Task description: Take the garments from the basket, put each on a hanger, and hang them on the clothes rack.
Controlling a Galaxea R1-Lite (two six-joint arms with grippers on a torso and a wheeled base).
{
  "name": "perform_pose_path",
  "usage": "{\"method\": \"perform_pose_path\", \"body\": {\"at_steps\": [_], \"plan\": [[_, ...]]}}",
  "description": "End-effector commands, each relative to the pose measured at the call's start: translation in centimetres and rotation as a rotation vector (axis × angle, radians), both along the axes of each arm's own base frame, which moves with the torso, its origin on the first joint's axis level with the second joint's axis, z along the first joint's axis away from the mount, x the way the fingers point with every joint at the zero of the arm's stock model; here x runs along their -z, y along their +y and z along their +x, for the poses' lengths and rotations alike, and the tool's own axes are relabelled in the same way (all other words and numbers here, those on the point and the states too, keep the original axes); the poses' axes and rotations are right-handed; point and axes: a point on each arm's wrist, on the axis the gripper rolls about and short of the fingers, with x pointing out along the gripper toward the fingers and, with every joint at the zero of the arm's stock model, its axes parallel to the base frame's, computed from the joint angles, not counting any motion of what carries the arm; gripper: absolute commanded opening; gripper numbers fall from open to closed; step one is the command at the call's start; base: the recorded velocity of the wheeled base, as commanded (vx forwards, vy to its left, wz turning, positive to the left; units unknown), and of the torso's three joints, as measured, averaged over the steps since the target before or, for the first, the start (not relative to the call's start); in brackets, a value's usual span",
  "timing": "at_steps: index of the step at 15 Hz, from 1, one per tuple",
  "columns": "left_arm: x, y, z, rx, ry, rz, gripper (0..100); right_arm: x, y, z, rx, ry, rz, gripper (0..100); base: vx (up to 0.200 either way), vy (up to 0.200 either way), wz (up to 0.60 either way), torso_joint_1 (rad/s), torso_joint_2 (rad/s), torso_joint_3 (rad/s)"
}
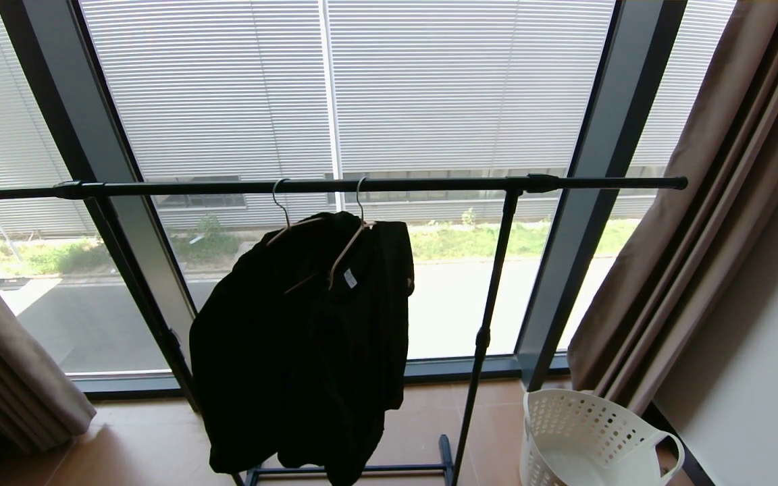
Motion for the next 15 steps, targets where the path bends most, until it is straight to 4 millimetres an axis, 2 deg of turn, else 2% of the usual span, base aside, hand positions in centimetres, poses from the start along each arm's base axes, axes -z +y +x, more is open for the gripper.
{"method": "perform_pose_path", "body": {"at_steps": [1,15], "plan": [[-0.01,0.00,0.03,0.000,0.003,0.000,100,-0.01,0.00,0.01,-0.001,0.001,0.000,100,0.000,0.000,0.00,0.000,0.00,0.000],[-0.01,0.00,0.03,0.000,0.003,0.000,100,-0.01,0.00,0.01,-0.001,0.001,-0.002,100,0.000,0.000,0.00,0.000,0.00,0.000]]}}
